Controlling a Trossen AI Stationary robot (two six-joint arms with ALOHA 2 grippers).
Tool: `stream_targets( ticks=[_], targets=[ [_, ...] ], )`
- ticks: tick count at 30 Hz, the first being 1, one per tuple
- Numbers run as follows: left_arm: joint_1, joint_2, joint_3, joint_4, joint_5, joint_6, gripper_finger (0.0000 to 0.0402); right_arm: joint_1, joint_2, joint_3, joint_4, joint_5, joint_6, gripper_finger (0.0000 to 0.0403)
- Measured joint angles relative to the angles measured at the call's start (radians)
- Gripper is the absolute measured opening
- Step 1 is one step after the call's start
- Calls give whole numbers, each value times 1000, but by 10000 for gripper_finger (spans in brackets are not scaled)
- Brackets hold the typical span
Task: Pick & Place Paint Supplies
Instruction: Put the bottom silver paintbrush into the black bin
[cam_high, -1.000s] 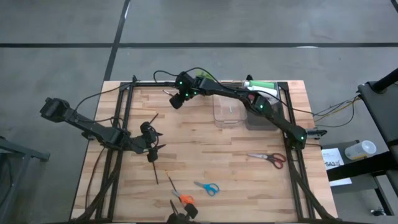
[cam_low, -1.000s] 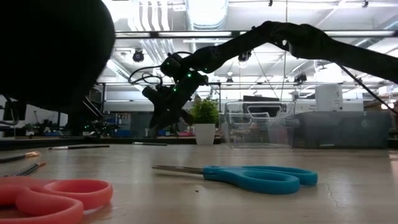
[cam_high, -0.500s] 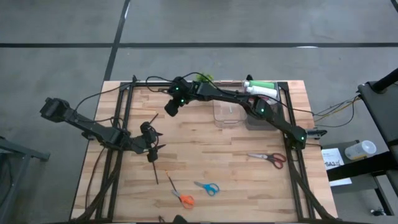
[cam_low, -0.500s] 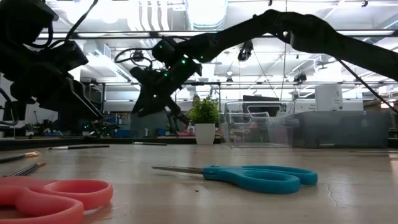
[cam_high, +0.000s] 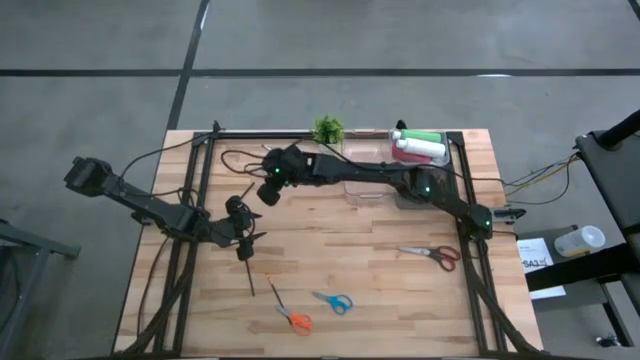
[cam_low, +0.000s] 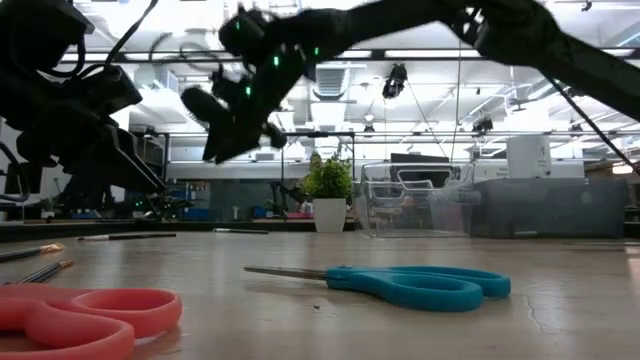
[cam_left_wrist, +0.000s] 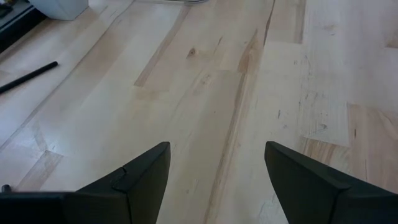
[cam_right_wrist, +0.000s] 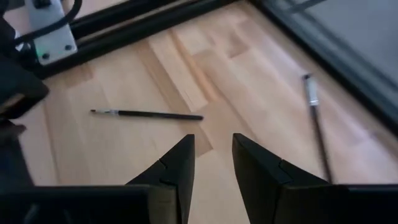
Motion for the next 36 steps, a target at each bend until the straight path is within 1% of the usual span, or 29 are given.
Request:
stream_targets(
  ticks=[4, 7, 9, 12, 15, 17, 23, 27, 29, 32, 36],
  targets=[
    [0, 0, 0, 0, 0, 0, 266, 56, -38, -13, -70, 149, 7, 104],
    [0, 0, 0, 0, 0, 0, 266, 95, -68, -50, -56, 219, 4, 104],
    [0, 0, 0, 0, 0, 0, 266, 117, -100, -100, 5, 255, -1, 104],
    [0, 0, 0, 0, 0, 0, 266, 142, -182, -223, 99, 302, -1, 104],
    [0, 0, 0, 0, 0, 0, 266, 160, -297, -415, 223, 324, 2, 104],
    [0, 0, 0, -4, 0, 0, 266, 173, -388, -574, 335, 327, 3, 104],
    [0, 0, 0, -1, 0, 0, 266, 226, -656, -1068, 769, 328, -12, 104],
    [0, 0, 0, -3, 0, 0, 266, 259, -825, -1360, 985, 328, -54, 104],
    [0, 0, 0, -5, 0, 0, 266, 274, -906, -1482, 1053, 327, -74, 104],
    [0, 0, 0, -6, 0, 0, 266, 299, -1032, -1635, 1101, 316, -82, 104],
    [0, 0, 0, -8, 0, 0, 266, 313, -1187, -1785, 1130, 236, -88, 104]
  ],
)
